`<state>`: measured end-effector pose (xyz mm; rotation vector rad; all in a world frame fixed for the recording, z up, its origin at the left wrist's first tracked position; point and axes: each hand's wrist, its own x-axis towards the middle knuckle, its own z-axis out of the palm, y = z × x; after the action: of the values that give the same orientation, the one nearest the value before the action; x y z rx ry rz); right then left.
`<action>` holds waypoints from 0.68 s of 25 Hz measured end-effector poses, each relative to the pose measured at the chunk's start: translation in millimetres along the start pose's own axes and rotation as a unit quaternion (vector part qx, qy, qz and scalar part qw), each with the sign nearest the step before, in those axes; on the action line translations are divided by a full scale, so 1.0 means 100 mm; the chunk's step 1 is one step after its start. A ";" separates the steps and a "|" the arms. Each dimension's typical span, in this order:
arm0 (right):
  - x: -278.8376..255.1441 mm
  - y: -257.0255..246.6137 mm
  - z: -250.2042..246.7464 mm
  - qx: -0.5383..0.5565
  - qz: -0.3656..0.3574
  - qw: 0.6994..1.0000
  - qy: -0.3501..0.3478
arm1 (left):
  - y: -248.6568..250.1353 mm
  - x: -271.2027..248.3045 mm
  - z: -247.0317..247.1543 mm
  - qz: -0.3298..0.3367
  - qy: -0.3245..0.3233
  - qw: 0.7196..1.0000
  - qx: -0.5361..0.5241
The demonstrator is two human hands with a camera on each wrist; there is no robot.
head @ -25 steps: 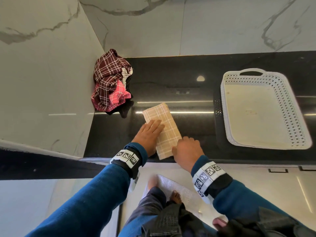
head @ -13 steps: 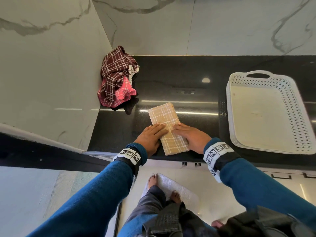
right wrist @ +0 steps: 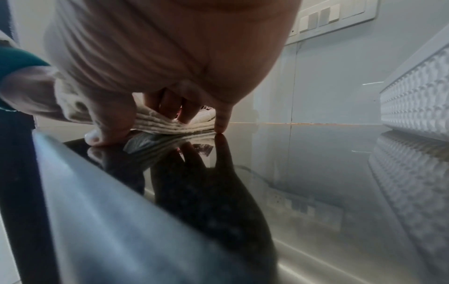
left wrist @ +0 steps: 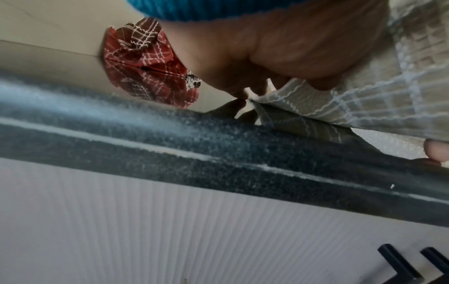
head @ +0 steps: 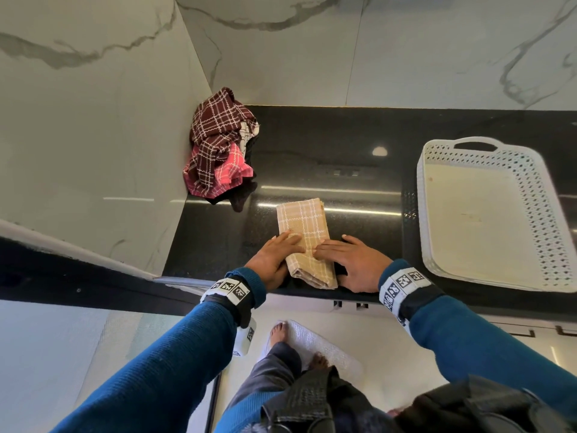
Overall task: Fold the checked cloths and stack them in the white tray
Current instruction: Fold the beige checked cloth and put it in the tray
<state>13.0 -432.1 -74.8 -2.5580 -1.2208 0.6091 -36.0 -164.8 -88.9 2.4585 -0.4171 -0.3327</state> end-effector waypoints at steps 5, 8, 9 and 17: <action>0.12 -0.11 0.14 0.226 0.084 0.957 0.163 | -0.05 0.04 0.07 -0.018 0.022 0.999 -0.030; 0.27 -0.26 0.06 0.358 0.169 0.884 0.248 | 0.09 0.07 0.00 -0.100 0.127 0.976 -0.143; 0.32 -0.30 0.01 0.362 0.193 0.873 0.262 | 0.15 0.11 -0.05 -0.138 0.152 0.965 -0.163; 0.71 -0.37 -0.06 0.267 0.321 0.871 0.259 | 0.24 0.59 -0.20 -0.373 0.128 0.912 -0.110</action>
<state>30.7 -354.2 -74.3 -2.3450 0.0109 0.2690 19.3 -194.2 -66.7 2.2974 0.6619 -0.3300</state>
